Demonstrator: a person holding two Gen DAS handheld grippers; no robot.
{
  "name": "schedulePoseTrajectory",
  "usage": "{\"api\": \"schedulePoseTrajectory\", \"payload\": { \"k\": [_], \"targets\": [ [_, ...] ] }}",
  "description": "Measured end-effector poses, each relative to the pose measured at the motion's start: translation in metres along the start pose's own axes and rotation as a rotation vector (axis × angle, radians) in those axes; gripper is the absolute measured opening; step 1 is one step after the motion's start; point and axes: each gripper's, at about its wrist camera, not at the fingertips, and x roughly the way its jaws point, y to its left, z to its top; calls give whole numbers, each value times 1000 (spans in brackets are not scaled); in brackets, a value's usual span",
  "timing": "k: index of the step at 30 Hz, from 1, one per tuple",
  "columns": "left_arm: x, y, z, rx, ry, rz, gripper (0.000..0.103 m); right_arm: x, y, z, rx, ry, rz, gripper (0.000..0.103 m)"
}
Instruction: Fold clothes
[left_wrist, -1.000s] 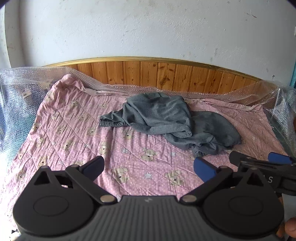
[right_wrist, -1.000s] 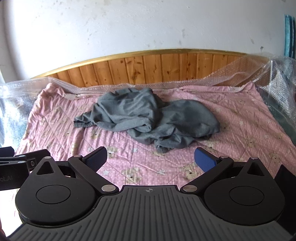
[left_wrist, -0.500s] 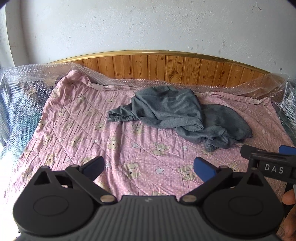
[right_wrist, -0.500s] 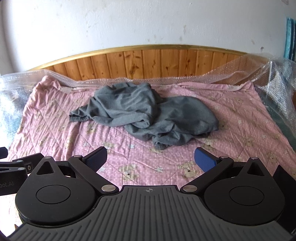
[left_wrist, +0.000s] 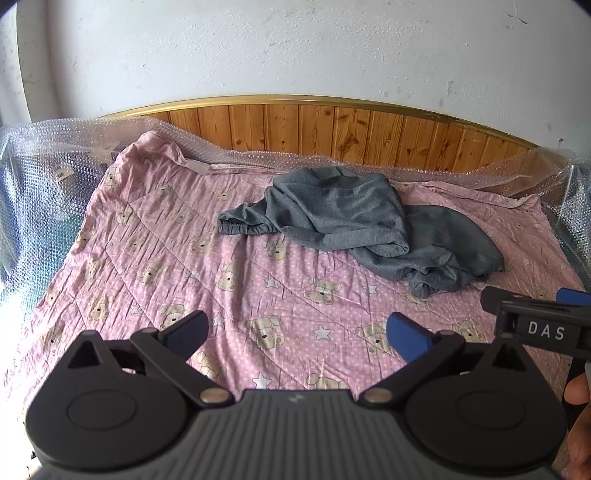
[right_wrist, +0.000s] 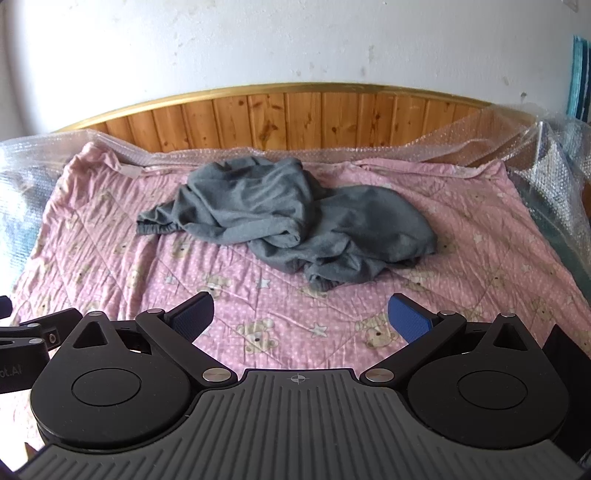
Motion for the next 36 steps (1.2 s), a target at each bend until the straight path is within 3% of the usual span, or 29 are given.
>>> {"api": "schedulePoseTrajectory", "payload": {
  "k": [10, 14, 15, 16, 17, 18, 19, 20, 21, 24, 26, 27, 28, 29, 30, 32, 36],
  "targets": [
    [-2, 4, 4, 37, 3, 18, 103, 5, 10, 7, -32, -11, -3, 101],
    [3, 12, 10, 30, 10, -16, 100, 3, 15, 12, -16, -23, -16, 97],
    [5, 15, 12, 27, 13, -36, 93, 2, 16, 13, -9, -27, -24, 90],
    [8, 17, 14, 24, 15, -55, 79, 1, 18, 14, -3, -30, -31, 84],
    [10, 20, 15, 24, 19, -75, 68, 0, 20, 14, -2, -35, -39, 67],
    [13, 21, 17, 32, 24, -95, 46, -1, 22, 14, -4, -41, -46, 45],
    [16, 23, 18, 39, 28, -115, 27, -1, 24, 15, 5, -36, -45, 34],
    [19, 27, 20, 41, 28, -133, 21, 1, 26, 15, 19, -26, -41, 8],
    [22, 29, 21, 45, 25, -149, 15, 1, 27, 14, 33, -22, -30, 2],
    [31, 35, 23, 70, 4, -155, 13, 7, 35, 12, 40, -23, -28, 1],
    [40, 41, 23, 61, 20, -168, 20, 13, 40, 11, 45, -14, -44, 5],
    [44, 45, 23, 50, 26, -176, 38, 17, 41, 10, 49, -9, -60, 11],
    [49, 51, 23, 32, 26, -190, 71, 21, 41, 8, 57, -4, -75, 28],
    [54, 57, 24, 7, 20, -192, 86, 27, 39, 7, 66, -3, -77, 57],
    [59, 63, 24, -16, 12, -190, 101, 33, 38, 6, 76, -5, -75, 77],
    [72, 77, 26, -68, 6, -176, 102, 47, 35, 5, 83, -11, -67, 88],
    [111, 108, 31, -202, 86, -138, 102, 97, 36, 15, 22, 21, -7, 90]
  ]
}}
